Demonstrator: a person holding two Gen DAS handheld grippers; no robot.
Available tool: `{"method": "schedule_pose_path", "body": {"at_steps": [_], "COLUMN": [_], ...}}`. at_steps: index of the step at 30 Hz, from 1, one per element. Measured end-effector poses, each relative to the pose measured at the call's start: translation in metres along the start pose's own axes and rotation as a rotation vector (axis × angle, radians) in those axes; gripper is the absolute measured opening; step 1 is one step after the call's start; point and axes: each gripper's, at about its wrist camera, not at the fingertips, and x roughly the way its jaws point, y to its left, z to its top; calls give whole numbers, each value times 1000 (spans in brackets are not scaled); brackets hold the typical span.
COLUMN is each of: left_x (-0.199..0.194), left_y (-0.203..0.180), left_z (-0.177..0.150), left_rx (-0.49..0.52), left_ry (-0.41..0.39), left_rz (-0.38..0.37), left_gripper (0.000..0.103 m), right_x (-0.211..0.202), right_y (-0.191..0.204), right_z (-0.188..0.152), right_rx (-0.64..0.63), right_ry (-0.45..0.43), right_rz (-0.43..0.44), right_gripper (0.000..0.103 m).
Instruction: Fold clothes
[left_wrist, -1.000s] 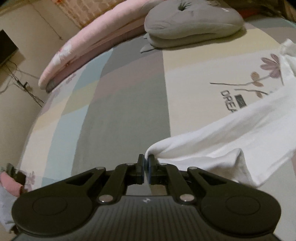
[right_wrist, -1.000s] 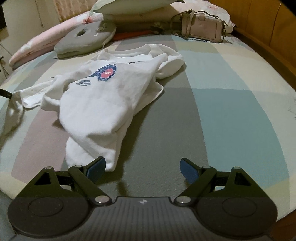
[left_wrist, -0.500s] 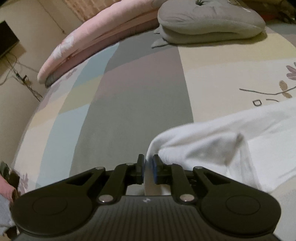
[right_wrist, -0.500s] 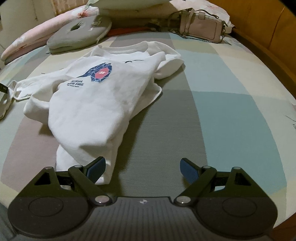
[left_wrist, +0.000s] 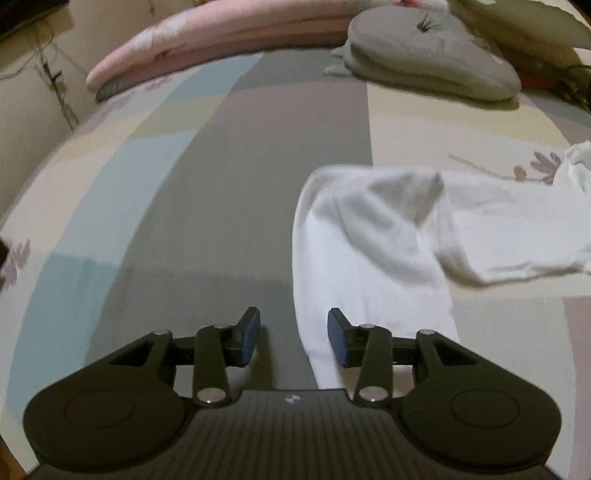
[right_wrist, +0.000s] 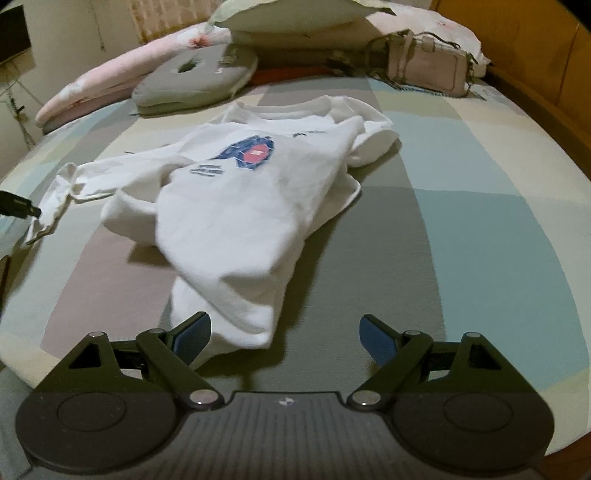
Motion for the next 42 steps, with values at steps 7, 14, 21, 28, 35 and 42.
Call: {"method": "schedule_pose_path", "body": {"at_steps": [7,14,21,28,35,42], "left_x": [-5,-11,-18,-8,20,36], "left_y": [8,9,21,65,102,106], "left_z": [-14,-28,-10,27,48,55], "left_rx": [-176,-186,-105,-103,-130,-143], "left_ry": [-12,20,-34,-35,3,30], "left_rz": [-108,-200,-80,77,206,287], "left_gripper": [39,28,2,2,2,15], "right_x": [-15,-5,-2,4,16,24], "right_y": [-3,3,13,5,1,0], "right_z": [0,-1,1,6,12,17], "right_rx": [6,6,-43,-17,-6,-8], "right_ry": [-29,-6,0,8,26,34], "right_rz": [-8,0,-15,-60,-101,-114], "right_gripper": [91,91,91,91,91,91]}}
